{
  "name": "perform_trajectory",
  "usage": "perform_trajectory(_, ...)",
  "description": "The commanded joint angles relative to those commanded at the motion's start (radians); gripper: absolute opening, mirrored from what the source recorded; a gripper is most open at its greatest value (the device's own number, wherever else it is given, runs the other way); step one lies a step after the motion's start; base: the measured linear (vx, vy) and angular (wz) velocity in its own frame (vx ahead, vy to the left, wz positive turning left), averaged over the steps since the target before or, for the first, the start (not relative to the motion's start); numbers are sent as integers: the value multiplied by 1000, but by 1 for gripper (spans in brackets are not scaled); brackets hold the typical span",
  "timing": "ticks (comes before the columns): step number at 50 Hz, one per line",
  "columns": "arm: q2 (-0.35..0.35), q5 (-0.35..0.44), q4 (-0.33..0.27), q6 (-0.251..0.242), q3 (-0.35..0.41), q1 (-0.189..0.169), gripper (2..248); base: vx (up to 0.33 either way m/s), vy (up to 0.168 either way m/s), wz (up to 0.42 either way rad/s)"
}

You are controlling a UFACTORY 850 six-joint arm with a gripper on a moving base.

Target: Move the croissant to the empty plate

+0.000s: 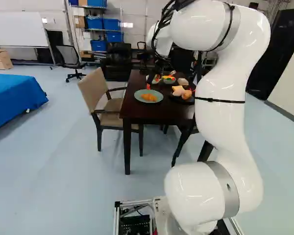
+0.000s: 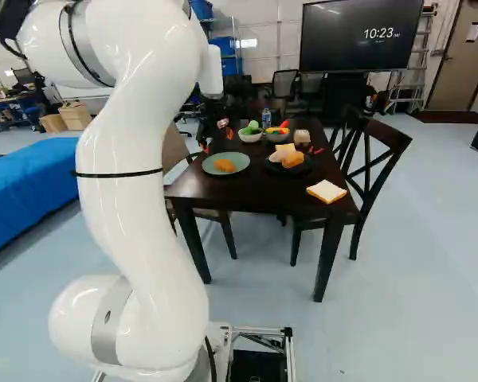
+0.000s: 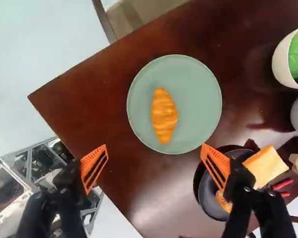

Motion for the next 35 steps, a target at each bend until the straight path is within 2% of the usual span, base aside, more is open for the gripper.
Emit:
perform_trajectory(17, 83, 189, -14, 112, 164, 1, 247, 0, 0, 0)
perform_trajectory(35, 185, 425, -32, 251, 368, 2, 247, 0, 0, 0)
